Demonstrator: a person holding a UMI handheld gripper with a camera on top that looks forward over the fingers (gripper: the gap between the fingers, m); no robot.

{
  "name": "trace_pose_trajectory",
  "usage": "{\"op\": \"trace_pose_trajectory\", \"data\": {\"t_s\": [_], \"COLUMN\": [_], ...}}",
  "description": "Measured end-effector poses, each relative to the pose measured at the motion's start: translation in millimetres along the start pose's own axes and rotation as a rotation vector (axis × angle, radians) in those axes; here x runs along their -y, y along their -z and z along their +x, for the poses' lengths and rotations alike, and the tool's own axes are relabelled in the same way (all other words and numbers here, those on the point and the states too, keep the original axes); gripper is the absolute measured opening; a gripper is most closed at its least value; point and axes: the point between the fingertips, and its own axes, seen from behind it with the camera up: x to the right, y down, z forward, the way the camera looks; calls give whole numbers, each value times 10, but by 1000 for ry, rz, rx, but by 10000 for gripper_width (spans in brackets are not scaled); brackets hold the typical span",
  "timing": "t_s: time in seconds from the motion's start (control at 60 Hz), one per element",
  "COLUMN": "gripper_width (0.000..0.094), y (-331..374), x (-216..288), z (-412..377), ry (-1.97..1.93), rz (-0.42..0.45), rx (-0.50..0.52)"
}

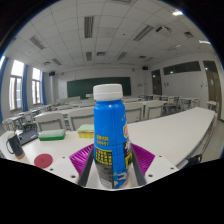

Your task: Pour water

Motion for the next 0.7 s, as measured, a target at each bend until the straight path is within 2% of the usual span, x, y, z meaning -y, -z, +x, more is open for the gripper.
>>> {"op": "trace_pose_trajectory", "data": {"t_s": [0.017, 0.033, 0.183, 0.4, 0.533, 0.7], "gripper_width": [622, 604, 575, 405, 395, 396], "y": [-1, 4, 52, 33, 170, 305], "x": [-18, -16, 97, 87, 452, 1253], "z": [28, 51, 5, 43, -135, -1055], "ry": [-1, 2, 45, 79, 277, 702], "rz": [3, 10, 145, 120, 155, 250], "rx": [-3, -9, -6, -47, -76, -71]}}
